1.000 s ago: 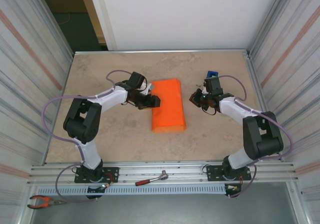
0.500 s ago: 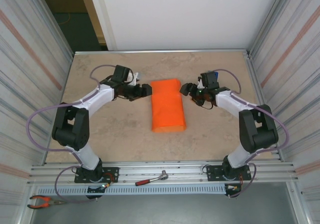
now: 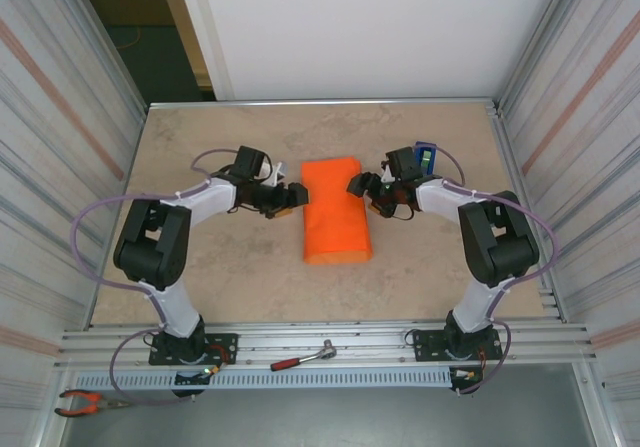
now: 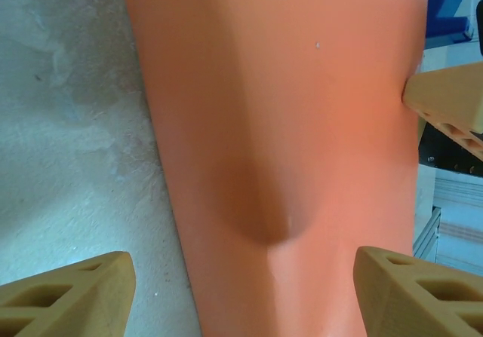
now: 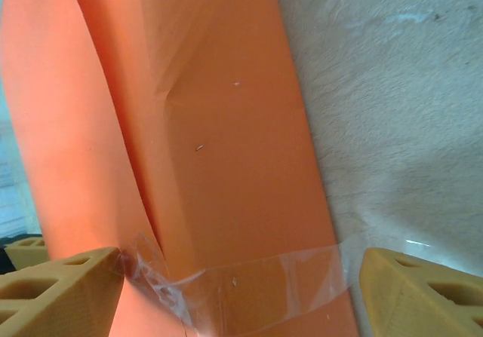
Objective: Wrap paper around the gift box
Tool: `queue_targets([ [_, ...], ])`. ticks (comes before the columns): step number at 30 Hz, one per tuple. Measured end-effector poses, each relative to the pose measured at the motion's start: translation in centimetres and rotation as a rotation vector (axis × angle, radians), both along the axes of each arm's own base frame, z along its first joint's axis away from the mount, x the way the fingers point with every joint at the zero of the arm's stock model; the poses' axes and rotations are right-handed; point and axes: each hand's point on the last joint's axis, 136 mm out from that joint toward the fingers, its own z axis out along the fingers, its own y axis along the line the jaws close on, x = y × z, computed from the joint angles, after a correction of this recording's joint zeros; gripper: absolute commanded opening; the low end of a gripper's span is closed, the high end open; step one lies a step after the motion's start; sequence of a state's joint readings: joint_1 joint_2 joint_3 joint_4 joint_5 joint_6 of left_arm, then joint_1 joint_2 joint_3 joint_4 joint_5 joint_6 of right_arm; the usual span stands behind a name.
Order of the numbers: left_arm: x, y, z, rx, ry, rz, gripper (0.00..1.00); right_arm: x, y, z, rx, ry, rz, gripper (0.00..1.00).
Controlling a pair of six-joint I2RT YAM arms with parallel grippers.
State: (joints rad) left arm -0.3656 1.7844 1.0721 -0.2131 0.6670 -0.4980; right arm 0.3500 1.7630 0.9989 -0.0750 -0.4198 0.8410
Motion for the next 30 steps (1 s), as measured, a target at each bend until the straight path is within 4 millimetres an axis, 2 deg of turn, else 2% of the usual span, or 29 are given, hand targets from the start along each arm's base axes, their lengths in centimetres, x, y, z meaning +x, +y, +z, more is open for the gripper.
queue_targets([
  [5,-0.4,-0.9,-1.9,0.002,0.045,-0.027,0.72,0.1,0.8,-0.3,0.034,0.012,0.002,0.81],
  [17,-0.5,-1.3,-1.8,-0.016,0.047,-0.053,0.69,-0.2,3.8,0.5,0.068,0.002,0.021,0.76],
  [28,-0.4,-1.2,-1.7,-0.022,0.049,-0.050,0.67,0.0,3.7,0.9,0.084,-0.012,-0.014,0.66],
  [30,-0.3,-1.2,-1.7,-0.024,0.048,-0.050,0.67,0.0,3.6,1.1,0.108,-0.023,-0.029,0.61],
])
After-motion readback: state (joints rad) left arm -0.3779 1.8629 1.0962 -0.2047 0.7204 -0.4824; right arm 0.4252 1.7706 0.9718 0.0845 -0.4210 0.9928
